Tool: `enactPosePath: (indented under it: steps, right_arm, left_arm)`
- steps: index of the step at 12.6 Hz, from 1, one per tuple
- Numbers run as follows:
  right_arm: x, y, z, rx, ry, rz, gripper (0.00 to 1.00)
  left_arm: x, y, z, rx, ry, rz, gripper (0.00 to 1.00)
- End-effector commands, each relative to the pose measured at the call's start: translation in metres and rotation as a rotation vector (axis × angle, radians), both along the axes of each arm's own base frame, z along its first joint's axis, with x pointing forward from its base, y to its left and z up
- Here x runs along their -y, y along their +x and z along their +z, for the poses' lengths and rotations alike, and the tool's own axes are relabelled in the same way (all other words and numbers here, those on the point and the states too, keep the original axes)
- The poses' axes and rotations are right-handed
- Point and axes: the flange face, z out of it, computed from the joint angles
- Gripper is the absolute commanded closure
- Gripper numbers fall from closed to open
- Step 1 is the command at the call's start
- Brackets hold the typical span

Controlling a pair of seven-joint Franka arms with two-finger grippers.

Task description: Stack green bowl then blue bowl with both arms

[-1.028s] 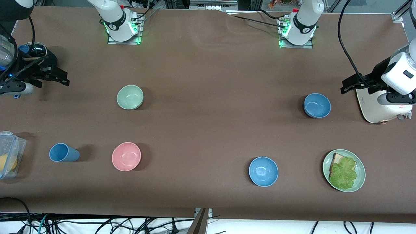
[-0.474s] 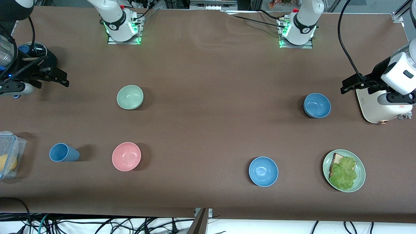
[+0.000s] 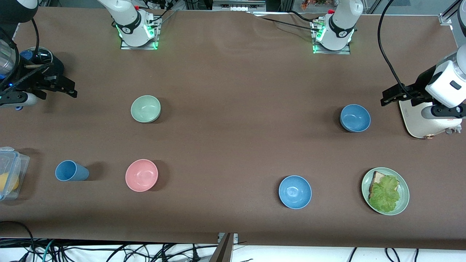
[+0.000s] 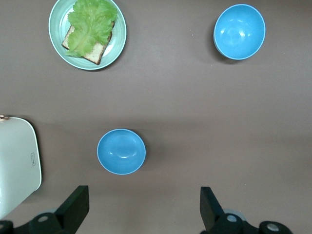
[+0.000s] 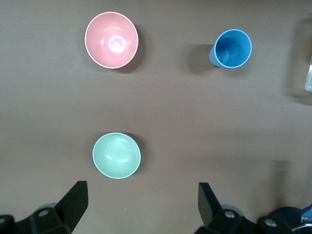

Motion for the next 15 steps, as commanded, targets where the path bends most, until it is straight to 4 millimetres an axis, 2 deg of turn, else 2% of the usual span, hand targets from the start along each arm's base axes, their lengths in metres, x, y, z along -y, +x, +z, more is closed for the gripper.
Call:
enactPosePath:
  steps: [1, 4, 6, 8, 12, 15]
  right_arm:
    - [0.006, 0.006, 0.002, 0.01, 0.004, -0.02, 0.0]
    - [0.002, 0.01, -0.018, -0.042, 0.008, 0.003, 0.0]
    - [-0.004, 0.002, -0.045, -0.121, 0.01, 0.038, 0.0]
    - [-0.007, -0.008, -0.095, -0.128, 0.01, 0.043, 0.0]
    - [-0.028, -0.055, -0.207, -0.056, 0.004, 0.076, 0.0]
    - [-0.027, -0.09, -0.28, -0.008, 0.025, 0.049, 0.0]
  left_arm:
    - [0.001, 0.002, 0.007, 0.0, 0.021, 0.001, 0.0]
    - [0.001, 0.002, 0.007, 0.0, 0.021, 0.001, 0.0]
    - [0.002, 0.002, 0.006, -0.002, 0.021, -0.001, 0.0]
    - [0.004, 0.002, 0.007, 0.0, 0.021, -0.004, 0.0]
    - [0.004, 0.003, 0.006, -0.002, 0.021, -0.004, 0.0]
    - [0.004, 0.002, 0.006, -0.004, 0.02, -0.001, 0.0]
